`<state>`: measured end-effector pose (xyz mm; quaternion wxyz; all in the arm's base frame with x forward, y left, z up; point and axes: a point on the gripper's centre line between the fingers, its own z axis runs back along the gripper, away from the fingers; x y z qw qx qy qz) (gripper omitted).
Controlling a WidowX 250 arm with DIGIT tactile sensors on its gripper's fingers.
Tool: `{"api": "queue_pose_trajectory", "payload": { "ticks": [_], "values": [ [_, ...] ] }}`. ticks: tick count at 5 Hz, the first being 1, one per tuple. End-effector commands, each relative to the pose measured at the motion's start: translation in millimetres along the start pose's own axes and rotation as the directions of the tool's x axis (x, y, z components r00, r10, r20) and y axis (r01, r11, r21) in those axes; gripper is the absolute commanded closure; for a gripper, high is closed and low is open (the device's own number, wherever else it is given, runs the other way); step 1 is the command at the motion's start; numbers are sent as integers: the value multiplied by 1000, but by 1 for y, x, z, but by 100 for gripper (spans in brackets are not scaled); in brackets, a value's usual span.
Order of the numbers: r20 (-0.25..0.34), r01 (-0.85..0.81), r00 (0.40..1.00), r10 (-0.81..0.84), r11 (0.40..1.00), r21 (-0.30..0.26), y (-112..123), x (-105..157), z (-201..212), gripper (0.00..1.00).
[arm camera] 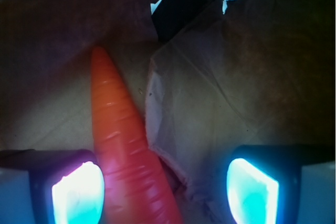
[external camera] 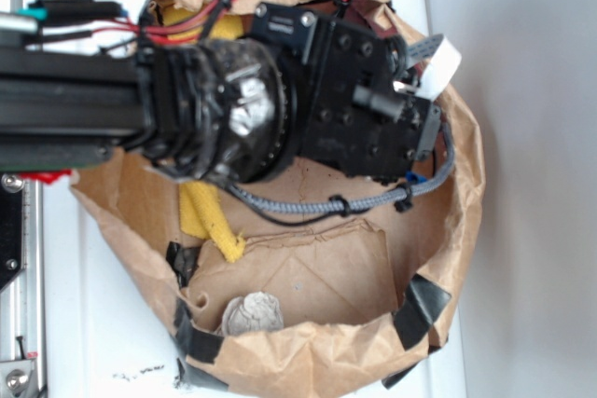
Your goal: Grab the carrot.
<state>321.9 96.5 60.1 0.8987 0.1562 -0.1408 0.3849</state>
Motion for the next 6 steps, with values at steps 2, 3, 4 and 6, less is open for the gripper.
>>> {"api": "queue_pose_trajectory", "payload": {
  "ticks": [2,3,4,6],
  "values": [
    [39,-31,999,33,999,-30,7,14,17,0],
    [49,43,998,-41,998,-51,12,-16,19,0],
    [39,52,998,-52,999,7,9,-31,2,100],
    [71,13,997,-14,1000,12,-5,-9,-14,100]
  ]
}}
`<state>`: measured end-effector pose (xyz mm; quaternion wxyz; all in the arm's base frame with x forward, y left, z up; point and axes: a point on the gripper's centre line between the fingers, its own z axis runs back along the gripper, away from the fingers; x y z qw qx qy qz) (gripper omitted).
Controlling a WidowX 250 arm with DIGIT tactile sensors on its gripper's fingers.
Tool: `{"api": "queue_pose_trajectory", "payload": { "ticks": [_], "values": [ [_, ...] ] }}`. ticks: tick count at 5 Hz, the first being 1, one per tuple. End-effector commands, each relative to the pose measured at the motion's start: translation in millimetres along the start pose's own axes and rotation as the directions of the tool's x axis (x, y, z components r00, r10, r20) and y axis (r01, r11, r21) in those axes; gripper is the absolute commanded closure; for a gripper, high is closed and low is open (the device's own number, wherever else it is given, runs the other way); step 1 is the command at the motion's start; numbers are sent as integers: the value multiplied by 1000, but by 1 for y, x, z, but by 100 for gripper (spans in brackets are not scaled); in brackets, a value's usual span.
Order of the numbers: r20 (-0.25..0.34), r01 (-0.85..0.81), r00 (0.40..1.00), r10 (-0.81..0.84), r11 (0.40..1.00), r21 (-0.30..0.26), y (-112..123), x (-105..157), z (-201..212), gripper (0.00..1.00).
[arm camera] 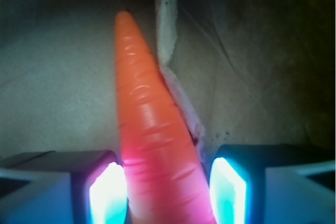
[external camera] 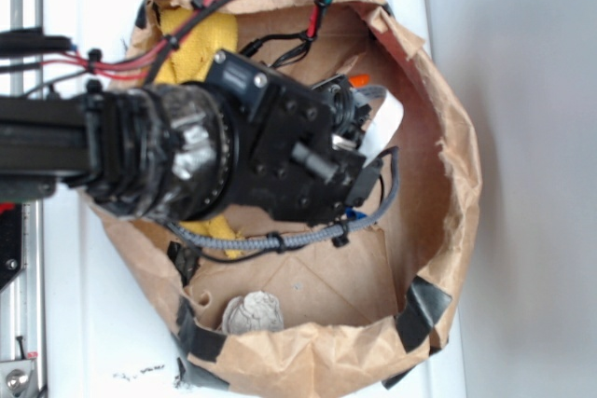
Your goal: Grab the carrot.
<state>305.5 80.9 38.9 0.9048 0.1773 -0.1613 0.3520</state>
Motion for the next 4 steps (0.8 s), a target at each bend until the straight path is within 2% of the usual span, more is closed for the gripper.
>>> {"api": "queue_pose_trajectory", "payload": {
  "ticks": [1,3,4],
  "values": [
    [-8,-43,999,43,999,-8,-10,36,-5,100],
    [-63,10,998,-12,999,-36,7,65,71,100],
    [-75,44,996,-49,997,-68,12,80,92,100]
  ]
}}
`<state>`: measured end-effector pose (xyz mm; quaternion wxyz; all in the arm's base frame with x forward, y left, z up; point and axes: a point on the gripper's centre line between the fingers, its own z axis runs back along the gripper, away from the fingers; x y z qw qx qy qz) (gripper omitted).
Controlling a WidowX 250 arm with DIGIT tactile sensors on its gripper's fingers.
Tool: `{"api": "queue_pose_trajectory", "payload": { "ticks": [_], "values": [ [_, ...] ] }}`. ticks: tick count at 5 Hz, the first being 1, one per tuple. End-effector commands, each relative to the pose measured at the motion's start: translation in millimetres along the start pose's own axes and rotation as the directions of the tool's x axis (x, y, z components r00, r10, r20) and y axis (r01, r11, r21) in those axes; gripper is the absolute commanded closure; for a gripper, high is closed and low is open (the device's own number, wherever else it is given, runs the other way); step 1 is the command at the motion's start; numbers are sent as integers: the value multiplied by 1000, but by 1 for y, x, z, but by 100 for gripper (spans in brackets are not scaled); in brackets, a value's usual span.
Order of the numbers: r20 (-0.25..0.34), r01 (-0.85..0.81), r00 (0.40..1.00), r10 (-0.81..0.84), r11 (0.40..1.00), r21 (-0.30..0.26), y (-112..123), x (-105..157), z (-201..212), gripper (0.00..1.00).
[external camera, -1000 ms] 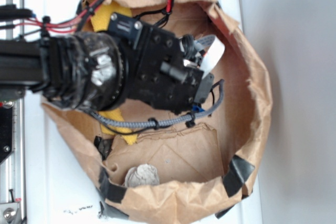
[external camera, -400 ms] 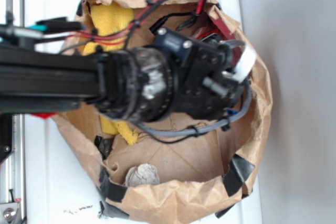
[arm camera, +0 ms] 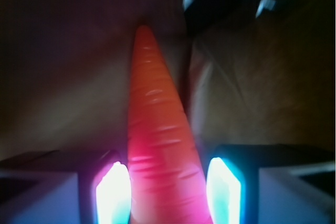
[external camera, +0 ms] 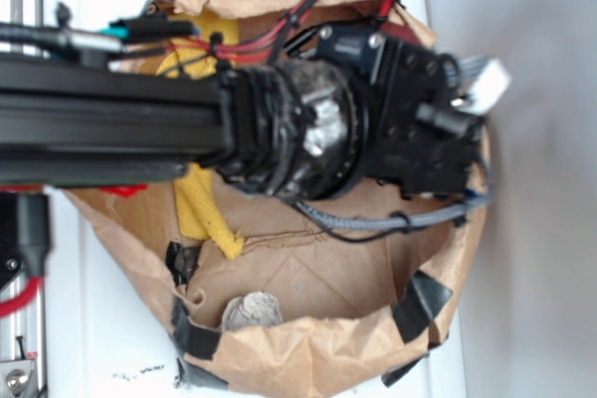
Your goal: Grab the carrot.
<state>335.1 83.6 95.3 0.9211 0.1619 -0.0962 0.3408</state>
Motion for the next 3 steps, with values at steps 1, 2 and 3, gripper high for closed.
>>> {"api": "queue_pose_trajectory", "payload": {
  "ticks": [1,2,3],
  "values": [
    [31,25,999,-21,992,-124,26,35,64,100],
    [29,74,997,-70,981,-178,30,39,78,100],
    [31,182,983,-179,961,-210,39,35,91,100]
  ]
}}
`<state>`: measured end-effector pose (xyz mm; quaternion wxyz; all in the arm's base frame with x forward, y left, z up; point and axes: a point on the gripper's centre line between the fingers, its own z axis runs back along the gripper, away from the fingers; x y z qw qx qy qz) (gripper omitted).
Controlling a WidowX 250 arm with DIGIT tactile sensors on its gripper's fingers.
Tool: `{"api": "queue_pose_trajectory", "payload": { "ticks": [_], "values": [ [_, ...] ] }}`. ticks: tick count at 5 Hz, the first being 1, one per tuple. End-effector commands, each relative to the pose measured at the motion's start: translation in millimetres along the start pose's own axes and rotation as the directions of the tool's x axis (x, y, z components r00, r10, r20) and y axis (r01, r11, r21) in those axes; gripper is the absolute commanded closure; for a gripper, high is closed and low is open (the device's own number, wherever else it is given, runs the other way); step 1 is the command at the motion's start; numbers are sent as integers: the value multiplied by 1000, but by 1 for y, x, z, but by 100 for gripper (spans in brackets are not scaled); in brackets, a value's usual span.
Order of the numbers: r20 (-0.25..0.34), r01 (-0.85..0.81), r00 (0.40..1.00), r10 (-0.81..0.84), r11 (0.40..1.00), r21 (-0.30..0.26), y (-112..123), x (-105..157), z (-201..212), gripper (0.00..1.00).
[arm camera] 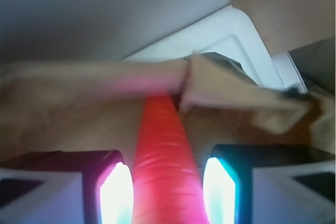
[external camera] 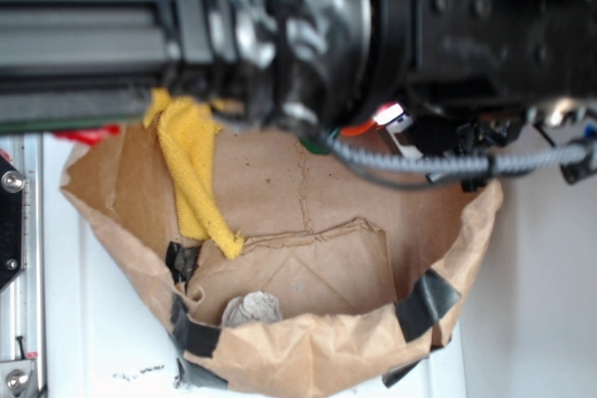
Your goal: Grab the carrot.
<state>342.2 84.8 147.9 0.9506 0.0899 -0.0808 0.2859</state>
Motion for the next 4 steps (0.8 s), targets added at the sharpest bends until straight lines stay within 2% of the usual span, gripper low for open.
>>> {"api": "queue_pose_trajectory", "payload": {
  "ticks": [1,2,3,4],
  "values": [
    [82,130,989,-124,989,-76,36,7,42,100],
    [112,124,987,-114,988,-88,42,7,43,100],
    [98,212,975,-200,966,-145,52,9,47,100],
    [132,270,960,-248,943,-196,60,0,53,100]
  ]
}}
